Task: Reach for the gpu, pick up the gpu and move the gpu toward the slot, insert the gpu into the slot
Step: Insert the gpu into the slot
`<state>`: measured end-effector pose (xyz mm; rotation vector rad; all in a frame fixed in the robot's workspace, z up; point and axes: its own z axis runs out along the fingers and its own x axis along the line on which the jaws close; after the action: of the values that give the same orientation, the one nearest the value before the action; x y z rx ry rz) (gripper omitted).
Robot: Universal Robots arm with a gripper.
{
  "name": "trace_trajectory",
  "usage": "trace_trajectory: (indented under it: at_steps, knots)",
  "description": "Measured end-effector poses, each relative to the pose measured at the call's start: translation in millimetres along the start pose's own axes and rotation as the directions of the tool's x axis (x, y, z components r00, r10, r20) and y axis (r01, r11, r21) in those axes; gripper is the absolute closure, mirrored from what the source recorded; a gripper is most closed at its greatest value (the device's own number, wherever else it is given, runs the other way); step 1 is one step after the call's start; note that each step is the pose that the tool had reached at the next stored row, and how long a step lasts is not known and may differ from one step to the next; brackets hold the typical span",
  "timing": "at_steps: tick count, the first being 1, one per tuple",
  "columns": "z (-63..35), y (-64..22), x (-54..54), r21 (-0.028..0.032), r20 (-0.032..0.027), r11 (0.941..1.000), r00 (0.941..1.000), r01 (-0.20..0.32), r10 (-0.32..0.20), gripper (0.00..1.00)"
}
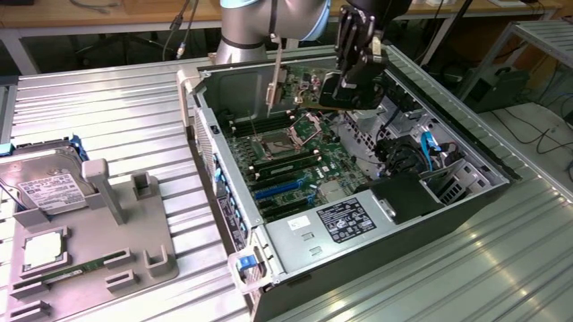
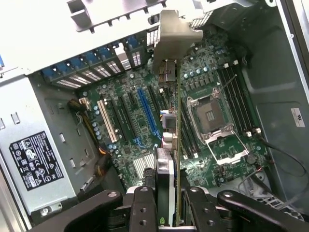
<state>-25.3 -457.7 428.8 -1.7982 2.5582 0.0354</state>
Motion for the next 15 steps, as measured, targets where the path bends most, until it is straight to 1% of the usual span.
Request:
trace_trajectory:
  at_steps: [1, 2, 4, 7, 8, 9, 11, 14, 15]
  knots:
    - [0.2, 0.0, 0.0, 0.0086, 0.003, 0.9999, 1.0, 0.005, -0.005, 0.72]
    - [0.2, 0.0, 0.0, 0.0093, 0.0032, 0.9999, 0.9999, 0.012, -0.012, 0.72]
    - [0.3, 0.0, 0.1, 0.0083, 0.0028, 0.9986, 0.9986, 0.053, -0.053, 0.72]
    - [0.4, 0.0, 0.1, 0.0069, 0.0024, 0.9942, 0.9943, 0.107, -0.107, 0.72]
    - [0.4, 0.0, 0.1, 0.0067, 0.0024, 0.9932, 0.9932, 0.116, -0.116, 0.72]
    - [0.5, 0.0, 0.1, 0.0061, 0.004, 0.9926, 0.9926, 0.122, -0.122, 0.72]
    - [0.6, 0.0, 0.1, 0.0035, 0.0149, 0.9914, 0.9913, 0.131, -0.131, 0.72]
    - [0.6, 0.0, 0.1, -0.0012, 0.0355, 0.9897, 0.9891, 0.143, -0.143, 0.72]
    - [1.1, 0.0, 0.0, -0.0026, 0.0377, 0.9839, 0.9833, 0.178, -0.178, 0.72]
